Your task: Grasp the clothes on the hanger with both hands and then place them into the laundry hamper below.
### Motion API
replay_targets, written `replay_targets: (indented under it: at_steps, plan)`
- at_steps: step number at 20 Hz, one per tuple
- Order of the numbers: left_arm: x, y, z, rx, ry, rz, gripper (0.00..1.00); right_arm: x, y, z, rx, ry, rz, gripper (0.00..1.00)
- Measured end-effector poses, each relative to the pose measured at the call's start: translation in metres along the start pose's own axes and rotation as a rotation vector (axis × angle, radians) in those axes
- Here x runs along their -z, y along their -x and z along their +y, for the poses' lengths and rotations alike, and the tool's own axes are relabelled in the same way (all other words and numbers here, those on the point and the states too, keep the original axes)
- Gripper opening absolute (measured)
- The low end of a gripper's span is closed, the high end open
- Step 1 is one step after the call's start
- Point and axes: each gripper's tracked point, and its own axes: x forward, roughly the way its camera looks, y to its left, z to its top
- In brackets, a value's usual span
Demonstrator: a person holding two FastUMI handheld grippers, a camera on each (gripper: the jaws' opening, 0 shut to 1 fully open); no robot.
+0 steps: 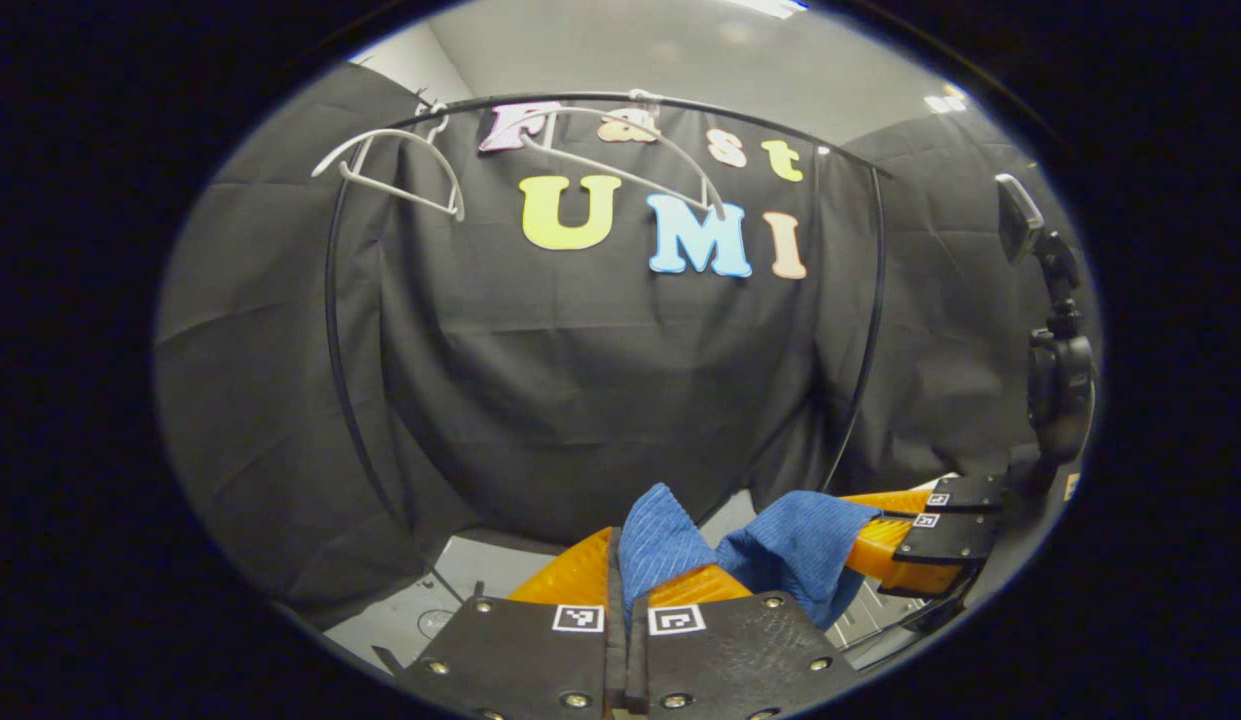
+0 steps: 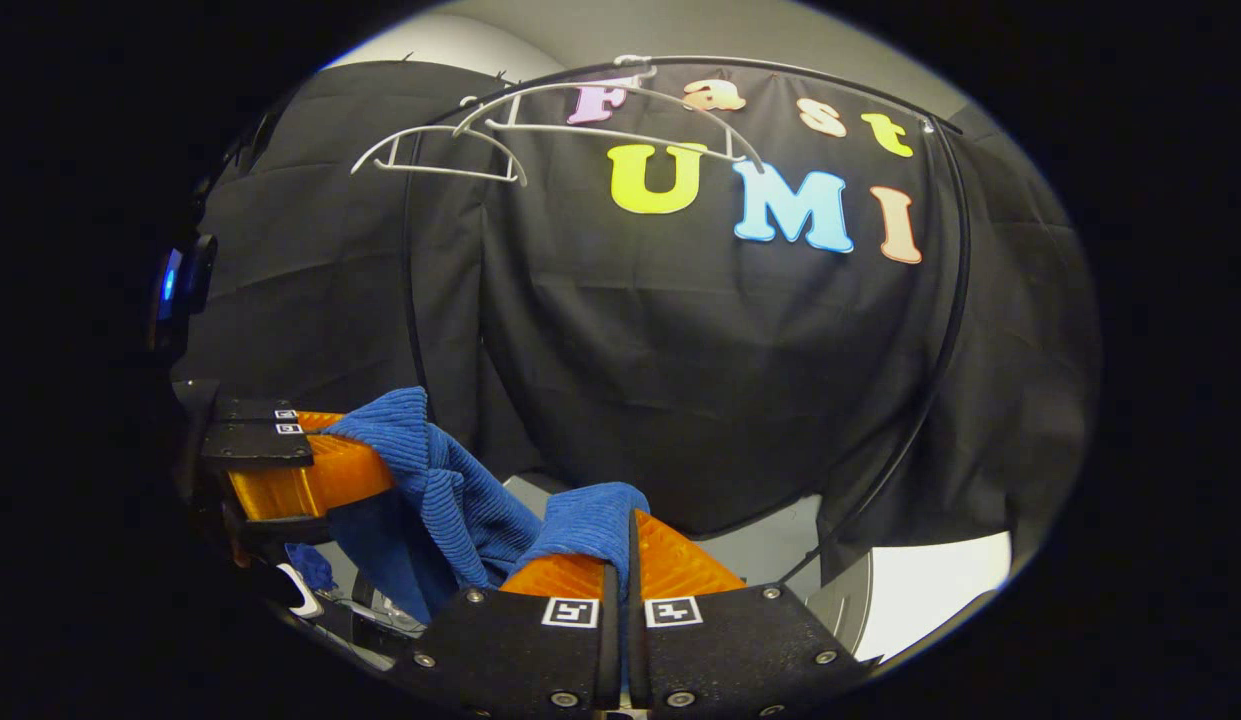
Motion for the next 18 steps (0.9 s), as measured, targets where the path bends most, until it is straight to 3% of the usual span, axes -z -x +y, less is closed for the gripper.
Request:
replay_targets:
  at_steps: [6,10,13,15,16,17,18]
  plan:
    - [0.064,-0.007,0.017,-0.025,-0.032,0.15,0.01,0.058,-0.012,0.007,-0.012,0.047,0.149,0.05]
    - [0.111,-0.007,0.025,-0.03,-0.04,0.267,0.03,0.098,-0.011,0.012,-0.063,0.065,0.284,0.06]
    - [0.145,-0.002,0.03,-0.043,-0.045,0.346,0.1,0.119,-0.007,0.011,-0.066,0.068,0.345,0.12]
    - [0.146,0.006,0.033,-0.048,-0.057,0.352,0.43,0.129,-0.004,0.013,-0.06,0.07,0.365,0.21]
    - [0.146,0.013,0.035,-0.053,-0.055,0.35,0.6,0.13,-0.002,0.011,-0.058,0.07,0.369,0.38]
    - [0.141,0.016,0.037,-0.06,-0.053,0.335,0.77,0.129,-0.002,0.009,-0.05,0.071,0.366,0.48]
    - [0.141,0.018,0.04,-0.07,-0.052,0.32,0.93,0.125,0.004,0.007,-0.042,0.071,0.36,0.67]
